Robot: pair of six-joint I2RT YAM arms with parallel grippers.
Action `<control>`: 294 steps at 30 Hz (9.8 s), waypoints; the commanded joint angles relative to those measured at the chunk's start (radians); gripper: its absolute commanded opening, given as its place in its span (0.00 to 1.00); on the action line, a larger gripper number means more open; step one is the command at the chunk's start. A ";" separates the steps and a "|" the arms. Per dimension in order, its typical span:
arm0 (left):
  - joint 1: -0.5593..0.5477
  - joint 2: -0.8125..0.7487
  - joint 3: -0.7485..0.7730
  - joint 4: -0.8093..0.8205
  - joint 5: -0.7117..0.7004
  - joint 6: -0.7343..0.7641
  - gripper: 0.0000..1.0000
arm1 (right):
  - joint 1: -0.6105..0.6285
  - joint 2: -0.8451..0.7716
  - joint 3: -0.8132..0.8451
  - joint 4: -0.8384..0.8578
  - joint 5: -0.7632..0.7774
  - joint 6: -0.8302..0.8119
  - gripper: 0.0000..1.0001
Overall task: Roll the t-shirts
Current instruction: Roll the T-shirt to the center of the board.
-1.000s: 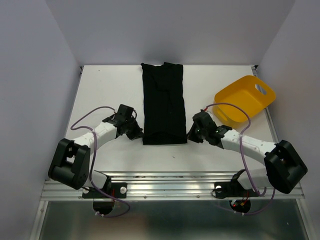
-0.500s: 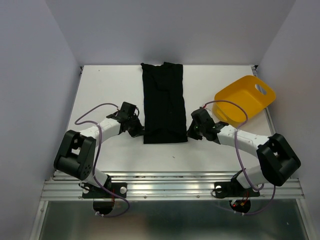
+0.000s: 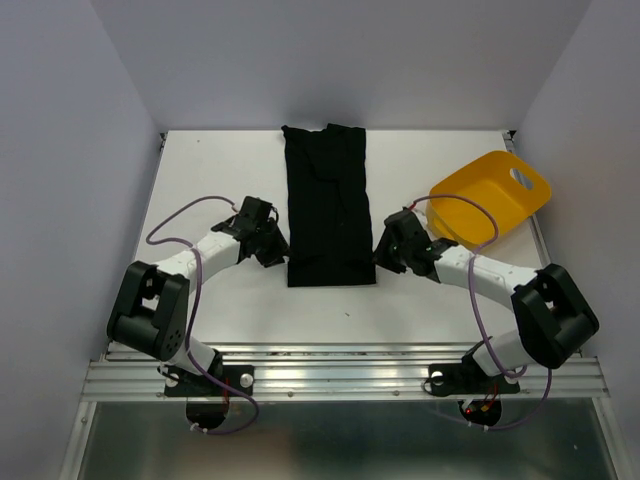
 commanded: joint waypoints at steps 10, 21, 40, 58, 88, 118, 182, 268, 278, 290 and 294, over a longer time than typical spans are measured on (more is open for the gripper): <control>-0.008 -0.200 0.081 -0.087 -0.137 0.055 0.39 | -0.006 -0.136 0.075 0.021 -0.010 -0.056 0.60; -0.197 -0.177 0.050 -0.041 -0.048 0.085 0.00 | 0.077 -0.080 0.044 -0.011 -0.140 -0.097 0.01; -0.214 0.081 0.094 0.033 -0.086 0.121 0.00 | 0.041 0.141 0.162 -0.016 -0.067 -0.196 0.01; -0.212 0.040 0.143 -0.022 -0.132 0.123 0.00 | 0.014 0.094 0.230 -0.001 -0.140 -0.260 0.01; -0.066 0.095 0.021 0.045 -0.082 0.157 0.00 | 0.072 0.359 0.106 0.368 -0.375 -0.058 0.01; -0.146 -0.011 -0.151 0.199 0.139 0.042 0.00 | 0.031 0.279 -0.074 0.546 -0.547 0.019 0.01; -0.016 -0.269 -0.278 0.100 0.016 0.032 0.62 | -0.137 -0.136 -0.233 0.194 -0.437 -0.087 0.49; -0.016 -0.507 -0.432 -0.047 0.116 -0.104 0.00 | -0.015 -0.100 -0.105 0.104 -0.397 -0.065 0.07; -0.016 -0.516 -0.432 -0.048 0.111 -0.107 0.00 | -0.015 0.055 -0.125 0.173 -0.337 -0.059 0.01; -0.016 -0.514 -0.430 -0.045 0.115 -0.106 0.00 | 0.005 -0.167 -0.193 0.088 -0.340 -0.039 0.42; -0.016 -0.507 -0.430 -0.044 0.113 -0.106 0.00 | 0.034 -0.179 -0.295 0.189 -0.406 0.053 0.47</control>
